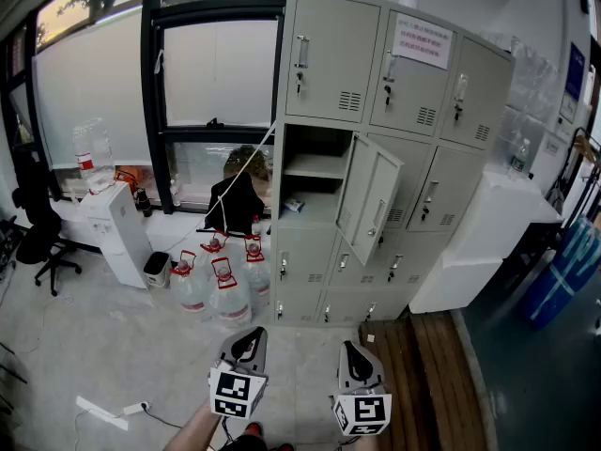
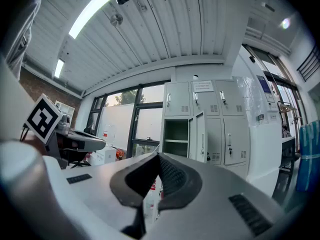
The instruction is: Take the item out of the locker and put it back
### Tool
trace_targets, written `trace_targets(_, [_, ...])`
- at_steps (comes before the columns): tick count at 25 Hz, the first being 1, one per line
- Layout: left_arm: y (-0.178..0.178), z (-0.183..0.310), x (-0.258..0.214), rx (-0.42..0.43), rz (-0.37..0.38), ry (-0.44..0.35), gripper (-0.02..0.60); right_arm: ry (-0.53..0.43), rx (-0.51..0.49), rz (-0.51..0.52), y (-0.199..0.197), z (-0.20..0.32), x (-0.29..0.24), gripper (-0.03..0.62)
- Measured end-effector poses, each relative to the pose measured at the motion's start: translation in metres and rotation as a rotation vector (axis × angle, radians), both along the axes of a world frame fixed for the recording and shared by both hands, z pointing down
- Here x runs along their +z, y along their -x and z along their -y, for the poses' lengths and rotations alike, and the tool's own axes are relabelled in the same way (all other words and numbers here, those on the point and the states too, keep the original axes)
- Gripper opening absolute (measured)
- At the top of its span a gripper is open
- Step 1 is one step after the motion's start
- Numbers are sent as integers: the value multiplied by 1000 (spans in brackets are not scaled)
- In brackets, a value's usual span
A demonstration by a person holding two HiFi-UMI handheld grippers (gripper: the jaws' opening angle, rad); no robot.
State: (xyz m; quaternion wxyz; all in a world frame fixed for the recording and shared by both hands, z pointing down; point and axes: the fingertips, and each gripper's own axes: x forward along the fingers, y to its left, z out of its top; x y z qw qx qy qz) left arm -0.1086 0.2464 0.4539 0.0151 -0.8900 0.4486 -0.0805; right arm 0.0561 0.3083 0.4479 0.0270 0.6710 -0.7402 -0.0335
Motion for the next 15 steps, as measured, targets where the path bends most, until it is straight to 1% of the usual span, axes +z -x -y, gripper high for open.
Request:
trace_targets(7, [-8,5,0,1,-1,-2,23,3,-15,9,-4,7,4,11])
trace_targets(15, [-24,36,4,-5,4,3,23,10,-19,7,-18,35,7,11])
